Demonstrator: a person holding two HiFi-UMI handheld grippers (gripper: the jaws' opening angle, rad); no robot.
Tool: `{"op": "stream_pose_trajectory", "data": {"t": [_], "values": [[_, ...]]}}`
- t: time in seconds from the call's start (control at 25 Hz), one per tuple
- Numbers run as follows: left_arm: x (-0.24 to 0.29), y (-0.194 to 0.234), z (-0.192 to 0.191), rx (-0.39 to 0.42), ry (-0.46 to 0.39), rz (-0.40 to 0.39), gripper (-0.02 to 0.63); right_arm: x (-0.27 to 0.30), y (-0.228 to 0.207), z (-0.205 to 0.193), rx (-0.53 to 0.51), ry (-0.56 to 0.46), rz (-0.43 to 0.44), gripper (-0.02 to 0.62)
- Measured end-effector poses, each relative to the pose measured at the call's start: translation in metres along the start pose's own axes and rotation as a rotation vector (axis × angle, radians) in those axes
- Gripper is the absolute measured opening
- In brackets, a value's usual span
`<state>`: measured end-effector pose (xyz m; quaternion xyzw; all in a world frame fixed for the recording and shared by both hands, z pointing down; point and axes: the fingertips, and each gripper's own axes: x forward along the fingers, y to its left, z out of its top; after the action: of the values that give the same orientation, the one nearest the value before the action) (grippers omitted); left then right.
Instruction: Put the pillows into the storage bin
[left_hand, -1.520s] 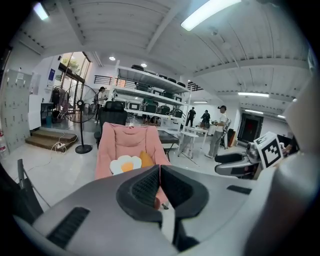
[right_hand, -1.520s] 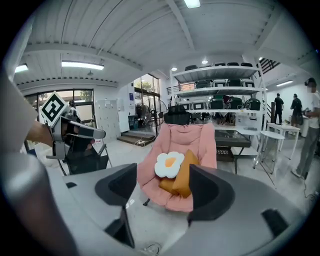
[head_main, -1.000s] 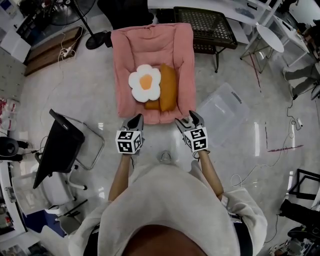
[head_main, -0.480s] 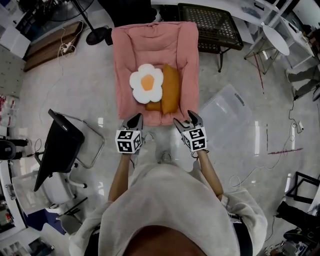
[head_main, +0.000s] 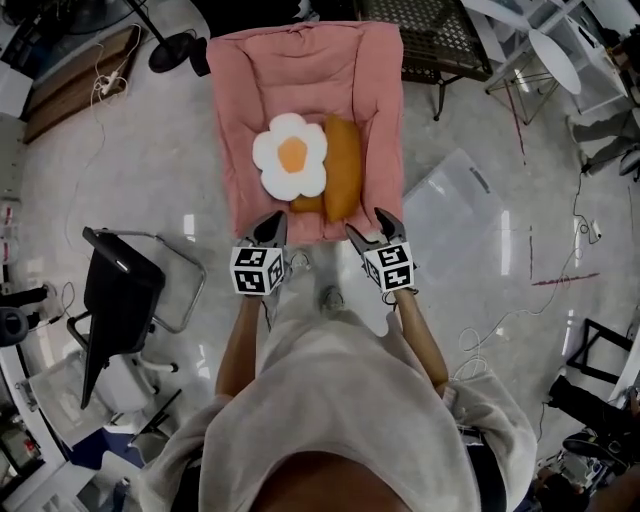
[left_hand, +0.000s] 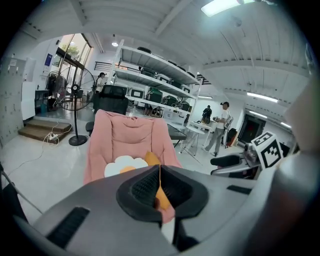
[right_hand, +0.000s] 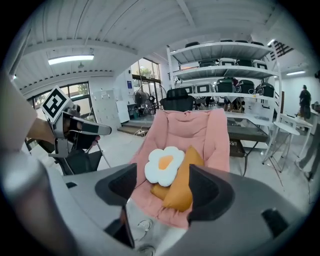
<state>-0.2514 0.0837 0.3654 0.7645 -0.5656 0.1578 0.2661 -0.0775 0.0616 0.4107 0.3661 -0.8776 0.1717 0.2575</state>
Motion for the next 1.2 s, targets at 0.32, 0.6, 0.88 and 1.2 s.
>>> {"op": "stream_pose_trajectory", "data": {"t": [0.32, 0.6, 0.88, 1.2], "values": [[0.037, 0.045, 0.004, -0.020, 0.048, -0.070, 0.012, 0.057, 0.000, -0.006, 0.053, 0.089, -0.054, 0.321], [0.064, 0.070, -0.017, -0.041, 0.109, -0.136, 0.012, 0.096, 0.003, -0.027, 0.099, 0.167, -0.099, 0.368], [0.084, 0.073, -0.035, -0.041, 0.153, -0.176, 0.012, 0.126, 0.001, -0.056, 0.145, 0.206, -0.112, 0.442], [0.109, 0.060, -0.058, -0.047, 0.174, -0.139, 0.012, 0.153, -0.018, -0.100, 0.167, 0.237, -0.085, 0.465]]}}
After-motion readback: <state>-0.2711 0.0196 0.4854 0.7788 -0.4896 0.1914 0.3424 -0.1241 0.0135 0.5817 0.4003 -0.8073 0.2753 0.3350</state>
